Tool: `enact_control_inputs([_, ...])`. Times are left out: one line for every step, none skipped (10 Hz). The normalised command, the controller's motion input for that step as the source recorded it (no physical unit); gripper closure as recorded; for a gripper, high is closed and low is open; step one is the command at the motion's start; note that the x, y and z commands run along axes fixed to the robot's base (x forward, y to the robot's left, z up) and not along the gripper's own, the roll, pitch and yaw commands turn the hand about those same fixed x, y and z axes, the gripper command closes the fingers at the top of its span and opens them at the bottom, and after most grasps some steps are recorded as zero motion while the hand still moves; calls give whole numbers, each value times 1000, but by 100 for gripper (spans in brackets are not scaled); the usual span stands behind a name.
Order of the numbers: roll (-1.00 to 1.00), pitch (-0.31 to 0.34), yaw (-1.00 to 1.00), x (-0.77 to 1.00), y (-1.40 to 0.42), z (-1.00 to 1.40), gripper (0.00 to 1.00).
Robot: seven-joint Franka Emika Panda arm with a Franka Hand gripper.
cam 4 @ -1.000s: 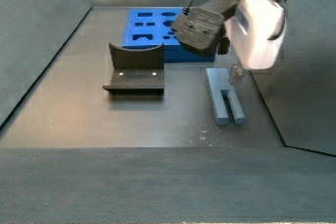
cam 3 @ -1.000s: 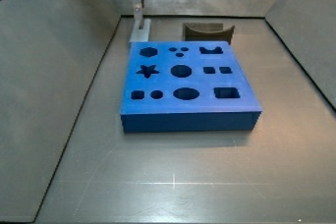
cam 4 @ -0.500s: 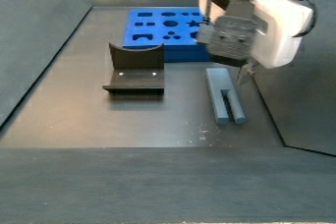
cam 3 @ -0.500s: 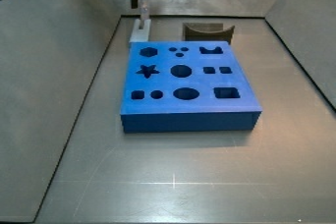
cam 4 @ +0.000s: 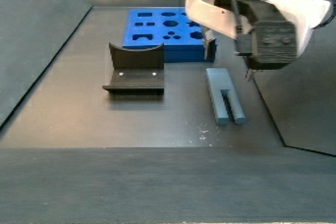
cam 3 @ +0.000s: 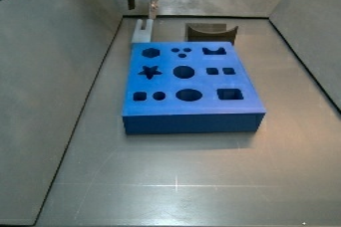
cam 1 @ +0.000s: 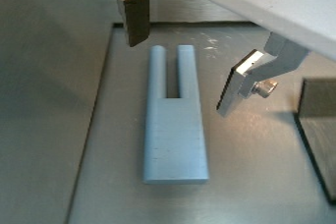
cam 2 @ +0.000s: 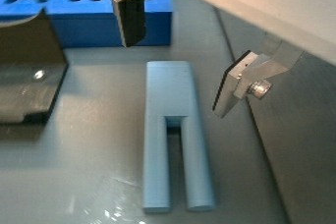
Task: Pick up the square-circle object. Move up. Rotate the square-circle object. Place the square-circle object on the fixture. Regrasp the square-circle object. Move to above the board. Insert the square-circle object.
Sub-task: Rotate the square-circle object.
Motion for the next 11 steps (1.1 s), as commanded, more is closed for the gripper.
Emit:
enact_control_inputs([-10,7,1000,26,-1,-51,0])
enact_control_inputs([-12,8,1000,26,-1,-50,0])
enact_control_inputs([-13,9,1000,26,-1,-50,0])
enact_control_inputs([-15,10,1000,26,-1,-50,0])
enact_control_inputs([-17,11,1000,26,-1,-50,0])
enact_control_inputs([-20,13,1000,26,-1,-50,0])
enact_control_inputs([-24,16,1000,27,-1,-50,0])
enact_control_inputs([-29,19,1000,27,-1,-50,0])
enact_control_inputs([-32,22,880,27,-1,-50,0])
enact_control_inputs([-32,22,560,27,-1,-49,0])
enact_control_inputs([-32,21,370,27,-1,-49,0])
